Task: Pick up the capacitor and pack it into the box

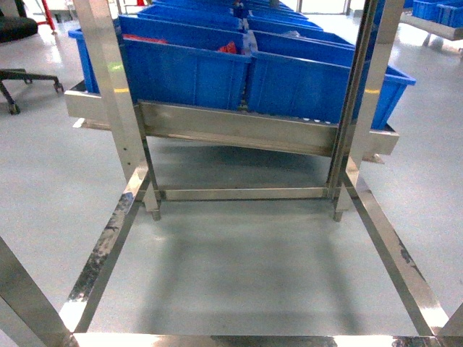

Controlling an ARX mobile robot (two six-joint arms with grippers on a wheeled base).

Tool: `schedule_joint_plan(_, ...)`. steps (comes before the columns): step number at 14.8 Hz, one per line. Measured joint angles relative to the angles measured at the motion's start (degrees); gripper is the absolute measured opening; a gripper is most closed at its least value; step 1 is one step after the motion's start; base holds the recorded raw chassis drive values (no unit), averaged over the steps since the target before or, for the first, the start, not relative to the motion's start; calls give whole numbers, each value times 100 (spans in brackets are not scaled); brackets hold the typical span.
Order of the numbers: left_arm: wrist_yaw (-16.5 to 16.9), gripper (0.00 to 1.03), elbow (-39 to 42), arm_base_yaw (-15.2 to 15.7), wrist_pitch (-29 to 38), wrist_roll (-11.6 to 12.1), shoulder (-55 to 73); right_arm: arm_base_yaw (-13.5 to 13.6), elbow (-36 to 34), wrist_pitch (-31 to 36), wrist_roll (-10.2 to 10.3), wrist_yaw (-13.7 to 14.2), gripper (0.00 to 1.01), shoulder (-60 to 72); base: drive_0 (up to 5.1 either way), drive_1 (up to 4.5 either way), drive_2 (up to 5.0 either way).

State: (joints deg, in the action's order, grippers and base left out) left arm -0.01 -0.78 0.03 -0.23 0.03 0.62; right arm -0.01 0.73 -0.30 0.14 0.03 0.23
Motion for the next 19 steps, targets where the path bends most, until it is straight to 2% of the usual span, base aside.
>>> schedule_joint_plan(19, 0, 98, 0, 0, -13, 0, 0, 0, 0, -11, 0, 0, 98, 0, 0, 0, 0)
